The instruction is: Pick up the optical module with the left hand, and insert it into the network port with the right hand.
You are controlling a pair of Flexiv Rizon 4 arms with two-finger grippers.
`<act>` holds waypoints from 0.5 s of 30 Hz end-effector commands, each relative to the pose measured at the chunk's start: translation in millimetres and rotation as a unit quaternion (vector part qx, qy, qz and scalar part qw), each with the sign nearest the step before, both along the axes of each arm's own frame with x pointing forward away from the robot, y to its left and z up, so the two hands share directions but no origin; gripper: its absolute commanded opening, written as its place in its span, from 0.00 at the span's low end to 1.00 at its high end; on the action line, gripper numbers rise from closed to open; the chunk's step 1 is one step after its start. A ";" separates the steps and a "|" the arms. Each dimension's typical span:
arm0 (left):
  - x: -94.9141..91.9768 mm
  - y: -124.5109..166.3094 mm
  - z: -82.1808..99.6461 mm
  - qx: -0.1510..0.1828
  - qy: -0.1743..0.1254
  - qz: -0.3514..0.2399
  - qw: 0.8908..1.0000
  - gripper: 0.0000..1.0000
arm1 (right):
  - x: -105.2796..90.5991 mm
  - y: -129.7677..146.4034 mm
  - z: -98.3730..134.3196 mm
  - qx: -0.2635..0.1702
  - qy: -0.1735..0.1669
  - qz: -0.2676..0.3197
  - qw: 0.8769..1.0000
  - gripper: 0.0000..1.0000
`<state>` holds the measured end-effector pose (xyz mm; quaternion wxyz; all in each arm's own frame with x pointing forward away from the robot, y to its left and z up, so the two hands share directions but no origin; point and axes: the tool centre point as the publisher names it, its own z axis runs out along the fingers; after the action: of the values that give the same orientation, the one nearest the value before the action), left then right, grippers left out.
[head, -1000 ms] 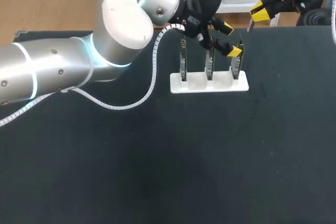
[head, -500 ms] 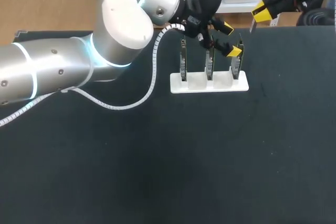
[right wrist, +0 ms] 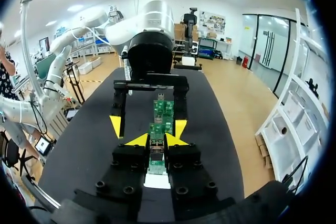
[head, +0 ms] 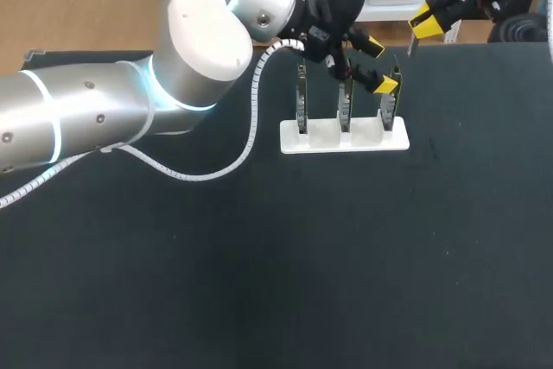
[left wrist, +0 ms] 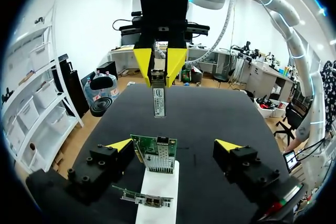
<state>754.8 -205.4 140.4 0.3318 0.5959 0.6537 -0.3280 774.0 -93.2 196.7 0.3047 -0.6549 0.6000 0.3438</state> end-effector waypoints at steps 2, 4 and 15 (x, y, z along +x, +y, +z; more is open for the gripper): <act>1.6 -0.3 -0.1 0.001 0.001 -0.001 1.000 1.00 | -1.0 10.1 3.6 -0.019 -0.002 -0.004 1.000 0.00; 1.6 -0.3 -0.1 0.001 0.001 -0.001 1.000 1.00 | -1.2 11.6 3.4 -0.023 0.000 -0.007 1.000 0.00; 1.6 -0.3 -0.1 0.001 0.001 -0.001 1.000 1.00 | -2.7 16.4 2.8 -0.025 -0.004 -0.024 0.999 0.00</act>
<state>754.8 -205.4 140.3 0.3318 0.5958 0.6537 -0.3280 778.5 -77.3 200.4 0.2924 -0.6517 0.6207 0.3234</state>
